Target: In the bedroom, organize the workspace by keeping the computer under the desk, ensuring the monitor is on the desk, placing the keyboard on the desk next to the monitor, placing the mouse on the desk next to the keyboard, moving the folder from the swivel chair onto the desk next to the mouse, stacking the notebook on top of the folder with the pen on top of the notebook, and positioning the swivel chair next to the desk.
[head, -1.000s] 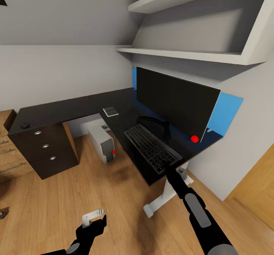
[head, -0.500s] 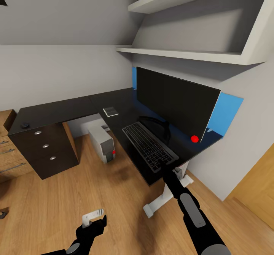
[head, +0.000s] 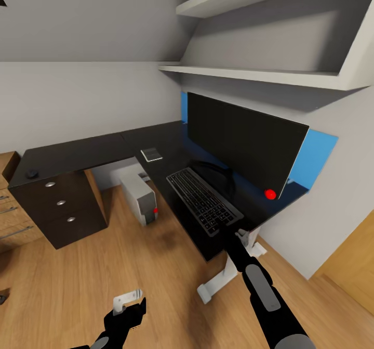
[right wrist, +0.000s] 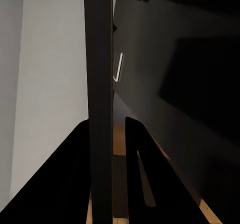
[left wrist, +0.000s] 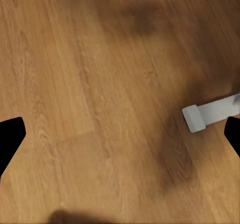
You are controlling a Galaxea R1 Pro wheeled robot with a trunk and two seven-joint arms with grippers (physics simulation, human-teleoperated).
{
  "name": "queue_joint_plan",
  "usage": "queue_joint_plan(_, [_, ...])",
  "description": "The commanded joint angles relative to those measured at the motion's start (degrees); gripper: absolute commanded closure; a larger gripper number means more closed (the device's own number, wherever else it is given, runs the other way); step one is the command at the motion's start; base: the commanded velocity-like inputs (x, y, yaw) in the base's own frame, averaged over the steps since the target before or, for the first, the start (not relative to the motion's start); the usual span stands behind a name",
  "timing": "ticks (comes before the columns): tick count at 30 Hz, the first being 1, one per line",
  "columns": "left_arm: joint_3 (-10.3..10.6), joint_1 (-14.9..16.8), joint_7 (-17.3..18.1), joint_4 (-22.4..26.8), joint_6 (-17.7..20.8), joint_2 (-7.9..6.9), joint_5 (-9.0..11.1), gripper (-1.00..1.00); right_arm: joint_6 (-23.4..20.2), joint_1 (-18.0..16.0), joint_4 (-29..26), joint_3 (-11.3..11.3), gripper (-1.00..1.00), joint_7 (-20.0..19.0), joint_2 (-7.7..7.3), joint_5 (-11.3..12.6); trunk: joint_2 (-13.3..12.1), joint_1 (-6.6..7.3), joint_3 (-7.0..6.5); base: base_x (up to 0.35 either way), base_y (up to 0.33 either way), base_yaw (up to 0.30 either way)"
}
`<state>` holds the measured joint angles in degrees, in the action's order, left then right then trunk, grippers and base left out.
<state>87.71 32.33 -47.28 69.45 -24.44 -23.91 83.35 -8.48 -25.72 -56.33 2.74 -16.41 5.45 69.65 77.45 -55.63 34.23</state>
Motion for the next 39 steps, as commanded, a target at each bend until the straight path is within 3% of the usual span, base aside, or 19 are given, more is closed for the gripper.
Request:
queue_joint_plan(1, [0.18,0.1,-0.14,0.08,-0.26,-0.03,0.24,-1.0,-0.33,-0.03,0.0,-0.07,1.0,-0.23,0.01,0.69,0.03,-0.03,0.05,0.288,0.109,0.0])
queue_joint_plan(6, [0.18,0.1,-0.15,0.07,-0.26,0.01,0.27,-1.0,-0.31,-0.03,0.02,-0.04,1.0,0.61,0.0,0.59,0.03,-0.03,0.05,0.3,0.124,0.0])
queue_joint_plan(10, [0.18,0.1,-0.1,0.07,-0.28,-0.02,0.24,-1.0,-0.46,-0.03,0.08,-0.02,1.0,3.46,0.0,0.58,0.03,-0.03,0.05,0.304,0.184,0.0])
queue_joint_plan(30, [0.18,0.1,-0.18,0.07,-0.35,-0.08,0.26,-1.0,-0.49,-0.03,1.66,0.07,1.0,5.34,0.0,0.67,0.03,-0.03,0.05,0.3,0.163,0.0])
queue_joint_plan(39, [0.18,0.1,-0.18,0.07,-0.28,-0.07,0.37,-1.0,-0.47,-0.03,1.67,0.04,1.0,5.6,0.0,0.67,0.03,-0.03,0.05,0.056,0.017,0.0])
